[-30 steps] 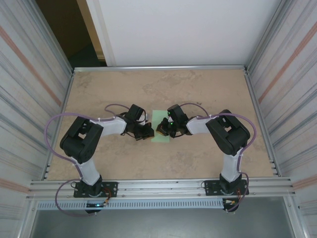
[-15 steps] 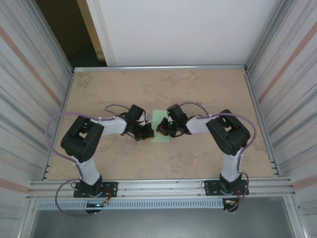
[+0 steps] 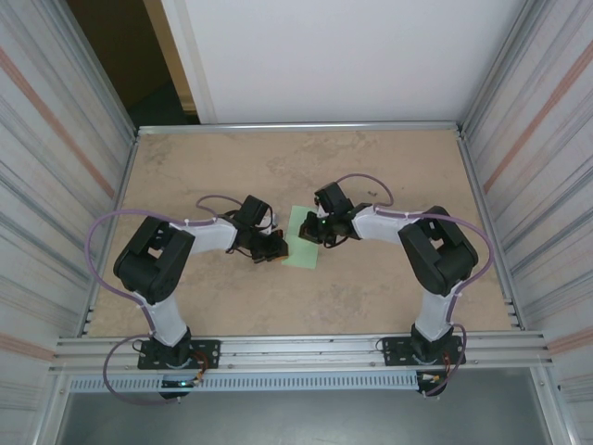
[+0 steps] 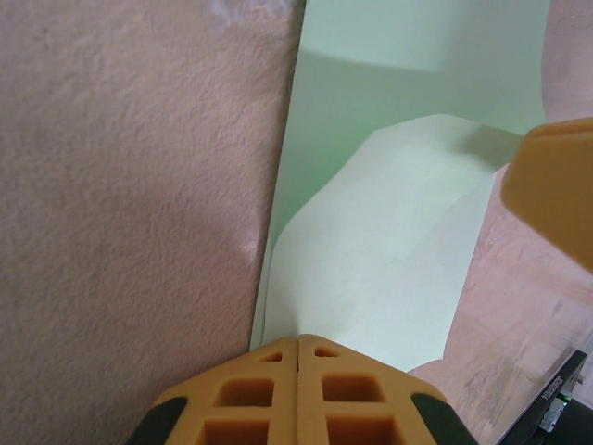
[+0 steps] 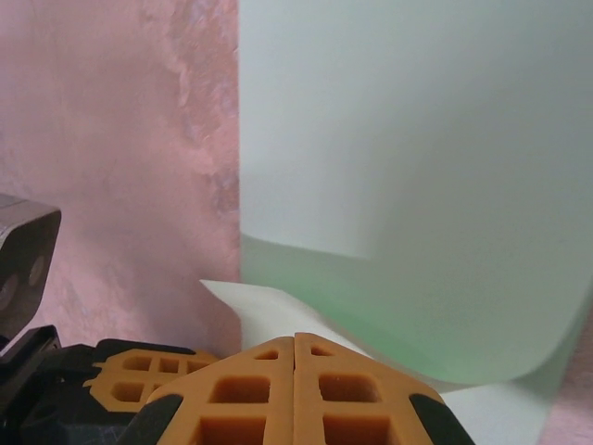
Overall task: Fold a paper plane with a square sheet of paper (pick it up from the middle)
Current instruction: Fold the triangle a second time at the center of the table.
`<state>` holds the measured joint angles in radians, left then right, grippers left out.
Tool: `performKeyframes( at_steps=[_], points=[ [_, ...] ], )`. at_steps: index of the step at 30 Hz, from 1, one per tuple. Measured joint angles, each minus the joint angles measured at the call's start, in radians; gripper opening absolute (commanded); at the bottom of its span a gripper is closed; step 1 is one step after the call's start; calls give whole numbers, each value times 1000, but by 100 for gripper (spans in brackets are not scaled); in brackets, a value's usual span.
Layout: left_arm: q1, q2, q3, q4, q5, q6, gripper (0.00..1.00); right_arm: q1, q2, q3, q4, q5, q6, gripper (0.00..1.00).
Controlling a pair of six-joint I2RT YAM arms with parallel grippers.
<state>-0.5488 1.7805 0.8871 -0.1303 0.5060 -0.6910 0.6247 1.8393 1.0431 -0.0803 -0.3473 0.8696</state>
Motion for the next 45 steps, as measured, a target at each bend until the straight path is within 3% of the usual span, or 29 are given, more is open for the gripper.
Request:
performKeyframes(
  at_steps=[15, 19, 30, 45],
  points=[
    [0, -8, 2, -11, 0, 0, 0, -50, 51, -14, -5, -19, -7, 0],
    [0, -56, 2, -17, 0, -5, 7, -50, 51, -23, 11, -19, 12, 0],
    [-58, -100, -122, 227, -15, -169, 9, -50, 51, -47, 63, -19, 43, 0],
    [-59, -57, -128, 292, -48, -206, 9, -54, 51, -53, 80, -19, 46, 0]
  ],
)
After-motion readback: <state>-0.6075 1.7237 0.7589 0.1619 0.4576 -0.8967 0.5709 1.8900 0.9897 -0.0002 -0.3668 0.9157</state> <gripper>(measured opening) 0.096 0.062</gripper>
